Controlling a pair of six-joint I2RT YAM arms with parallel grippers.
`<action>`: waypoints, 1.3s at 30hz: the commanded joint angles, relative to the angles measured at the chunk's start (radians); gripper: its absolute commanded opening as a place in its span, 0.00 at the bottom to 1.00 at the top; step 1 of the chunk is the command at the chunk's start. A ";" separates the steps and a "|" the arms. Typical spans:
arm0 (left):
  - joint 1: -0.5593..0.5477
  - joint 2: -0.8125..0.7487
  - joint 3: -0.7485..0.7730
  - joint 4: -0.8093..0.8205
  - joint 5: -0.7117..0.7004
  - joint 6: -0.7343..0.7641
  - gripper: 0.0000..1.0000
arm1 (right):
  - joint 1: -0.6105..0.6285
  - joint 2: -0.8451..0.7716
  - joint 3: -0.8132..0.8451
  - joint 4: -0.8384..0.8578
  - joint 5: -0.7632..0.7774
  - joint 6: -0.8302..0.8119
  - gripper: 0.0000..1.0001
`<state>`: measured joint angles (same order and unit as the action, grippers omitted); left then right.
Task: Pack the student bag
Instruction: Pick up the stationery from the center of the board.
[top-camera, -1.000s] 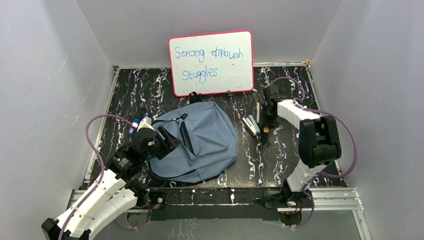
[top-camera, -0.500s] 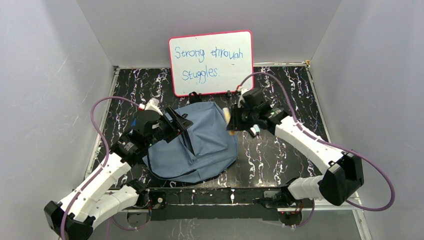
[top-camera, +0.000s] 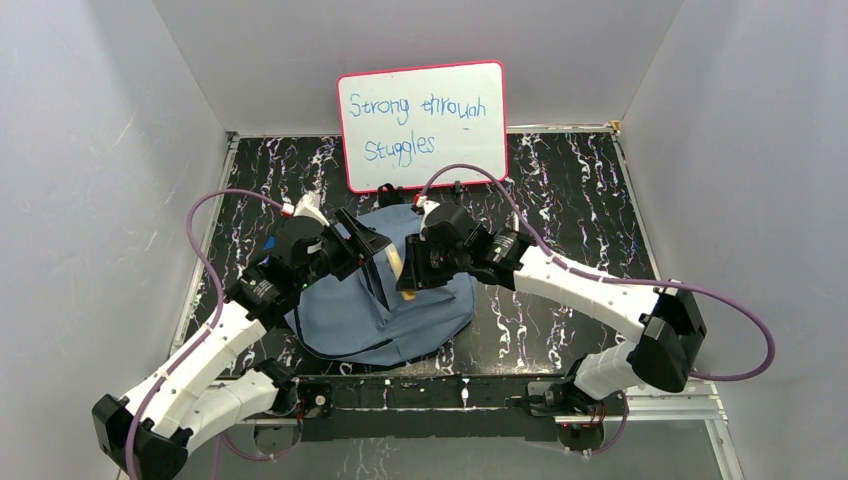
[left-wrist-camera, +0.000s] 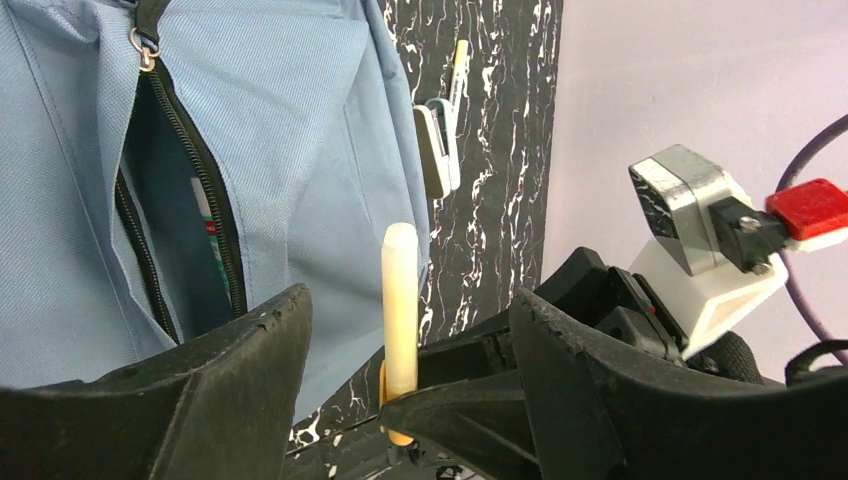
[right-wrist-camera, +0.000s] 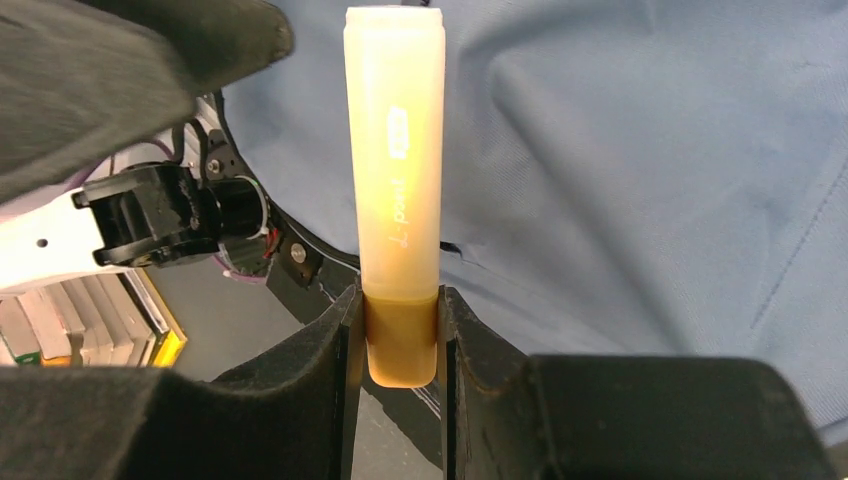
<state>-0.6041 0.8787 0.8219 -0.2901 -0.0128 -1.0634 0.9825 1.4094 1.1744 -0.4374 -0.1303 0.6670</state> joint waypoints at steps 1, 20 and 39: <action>-0.005 0.004 0.017 0.016 0.009 0.005 0.68 | 0.025 0.001 0.071 0.102 0.040 0.059 0.20; -0.006 0.000 -0.013 0.026 0.042 -0.003 0.39 | 0.048 0.027 0.134 0.151 0.008 0.045 0.21; -0.006 -0.081 -0.065 -0.033 -0.043 -0.013 0.00 | 0.054 0.045 0.123 0.167 0.116 -0.031 0.63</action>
<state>-0.6060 0.8680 0.7712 -0.2668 0.0216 -1.0817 1.0298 1.4811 1.2610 -0.3092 -0.0738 0.6716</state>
